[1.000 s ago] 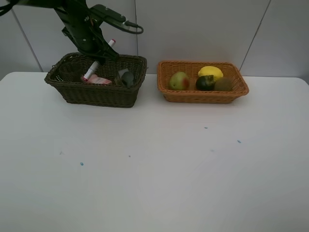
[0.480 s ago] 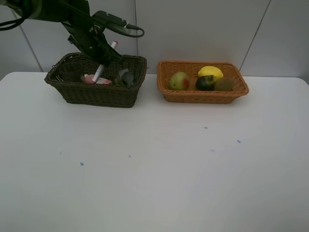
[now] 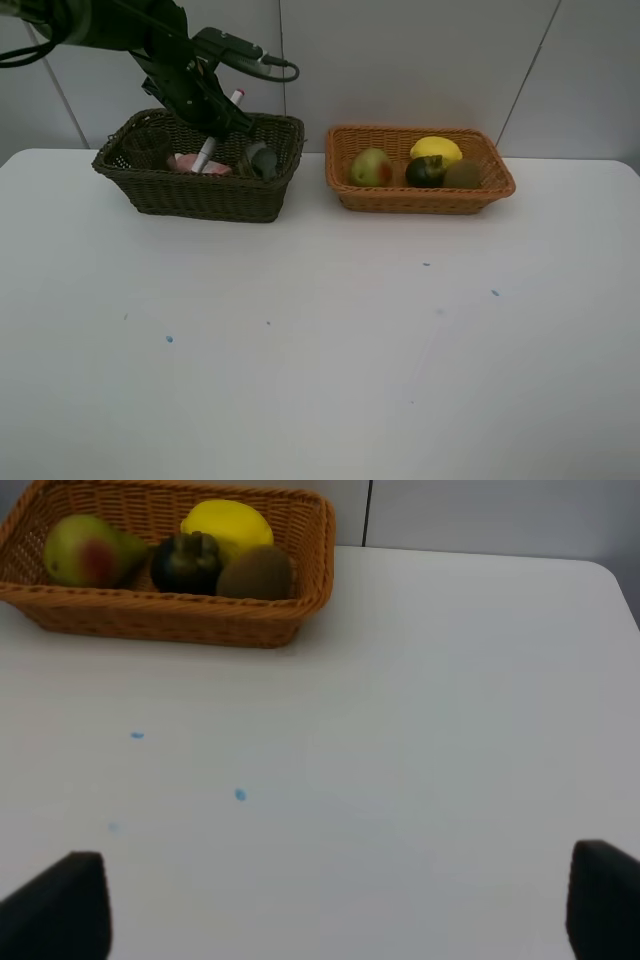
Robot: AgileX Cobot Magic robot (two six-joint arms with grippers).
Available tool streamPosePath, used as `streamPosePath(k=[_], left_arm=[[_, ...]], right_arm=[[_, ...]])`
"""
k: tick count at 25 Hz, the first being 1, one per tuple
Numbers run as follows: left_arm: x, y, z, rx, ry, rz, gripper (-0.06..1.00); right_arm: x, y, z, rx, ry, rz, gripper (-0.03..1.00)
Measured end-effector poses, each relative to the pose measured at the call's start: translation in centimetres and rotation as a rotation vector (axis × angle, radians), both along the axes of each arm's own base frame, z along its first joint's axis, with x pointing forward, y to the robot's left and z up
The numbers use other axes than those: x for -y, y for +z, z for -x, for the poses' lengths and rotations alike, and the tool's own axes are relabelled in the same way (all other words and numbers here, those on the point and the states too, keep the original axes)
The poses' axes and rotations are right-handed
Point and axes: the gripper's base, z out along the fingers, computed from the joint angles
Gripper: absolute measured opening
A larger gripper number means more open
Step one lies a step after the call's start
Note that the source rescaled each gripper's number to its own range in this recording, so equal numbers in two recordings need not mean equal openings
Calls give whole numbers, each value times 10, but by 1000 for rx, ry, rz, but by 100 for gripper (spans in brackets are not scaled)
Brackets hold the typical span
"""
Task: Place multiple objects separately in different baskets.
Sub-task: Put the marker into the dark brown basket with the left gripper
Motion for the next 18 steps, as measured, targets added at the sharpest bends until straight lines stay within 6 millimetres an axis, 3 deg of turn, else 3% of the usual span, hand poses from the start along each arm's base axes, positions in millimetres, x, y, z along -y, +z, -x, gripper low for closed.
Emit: streamPosePath(k=[3, 5, 7, 9, 18], left_arm=[[-1, -1, 2, -23, 11, -2, 18], [-1, -1, 2, -28, 14, -1, 33], [-1, -1, 2, -24, 17, 4, 56], [0, -1, 1, -12, 17, 12, 68], [2, -1, 1, -22, 32, 44, 73]], right_arm=[[0, 0, 0, 0, 0, 0, 100], [0, 0, 0, 0, 0, 0, 100], [0, 0, 0, 0, 0, 0, 100], [0, 0, 0, 0, 0, 0, 100], [0, 0, 0, 0, 0, 0, 100]])
